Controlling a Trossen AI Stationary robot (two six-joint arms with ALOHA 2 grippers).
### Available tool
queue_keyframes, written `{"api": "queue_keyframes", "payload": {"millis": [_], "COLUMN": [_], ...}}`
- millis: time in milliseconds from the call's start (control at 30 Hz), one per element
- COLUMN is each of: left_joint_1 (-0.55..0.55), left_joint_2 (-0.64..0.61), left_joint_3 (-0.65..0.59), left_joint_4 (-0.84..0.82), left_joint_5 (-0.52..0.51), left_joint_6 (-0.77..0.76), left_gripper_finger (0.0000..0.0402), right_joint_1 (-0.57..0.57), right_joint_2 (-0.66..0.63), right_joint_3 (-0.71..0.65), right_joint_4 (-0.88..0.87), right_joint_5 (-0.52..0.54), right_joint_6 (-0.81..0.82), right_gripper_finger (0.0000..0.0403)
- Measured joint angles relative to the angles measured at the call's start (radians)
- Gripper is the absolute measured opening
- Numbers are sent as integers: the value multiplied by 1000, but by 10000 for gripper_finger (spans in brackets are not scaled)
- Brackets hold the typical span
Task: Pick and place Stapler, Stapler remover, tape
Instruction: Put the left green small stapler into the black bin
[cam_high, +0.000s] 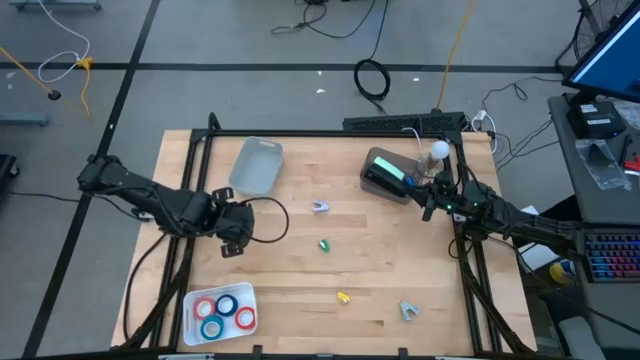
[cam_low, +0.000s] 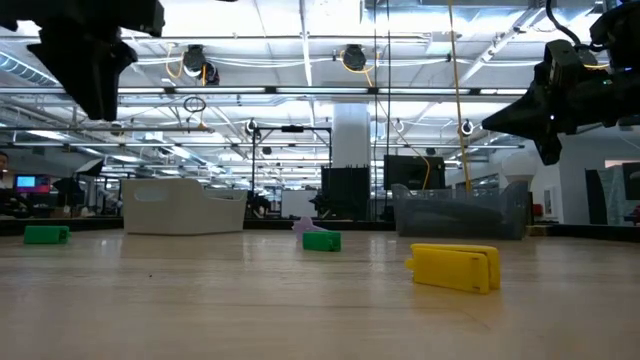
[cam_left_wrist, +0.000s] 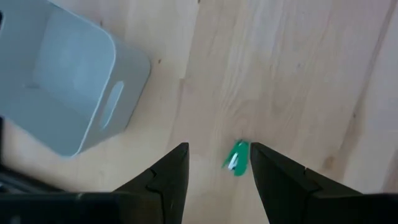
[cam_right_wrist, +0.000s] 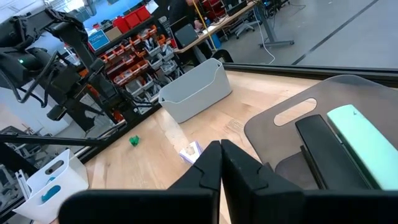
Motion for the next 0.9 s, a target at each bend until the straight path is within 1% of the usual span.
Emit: {"api": "queue_keyframes", "payload": {"millis": [67,167,300,467,567,667,733,900], "left_joint_1": [-9,-17,-21,-21,-21,-21,-21,-20], "left_joint_2": [-1,-4,-5,-5,-5,-5,-5,-5], "left_joint_3": [-16,-77,-178,-255,-281,-308,-325,-357], "left_joint_4": [-28,-43,-16,13,61,144,186,235], "left_joint_5": [-17,-11,40,39,57,101,112,127], "left_joint_6": [-6,-38,-62,-79,-78,-49,-21,26], "left_gripper_finger": [175,175,175,175,175,175,175,175], "right_joint_1": [0,0,0,0,0,0,0,0], "right_joint_2": [0,0,0,0,0,0,0,0], "right_joint_3": [0,0,0,0,0,0,0,0], "right_joint_4": [0,0,1,1,1,1,1,1], "right_joint_5": [0,0,0,0,0,0,0,0], "right_joint_6": [0,0,2,26,26,26,26,26], "right_gripper_finger": [1,2,1,1,1,2,1,2]}}
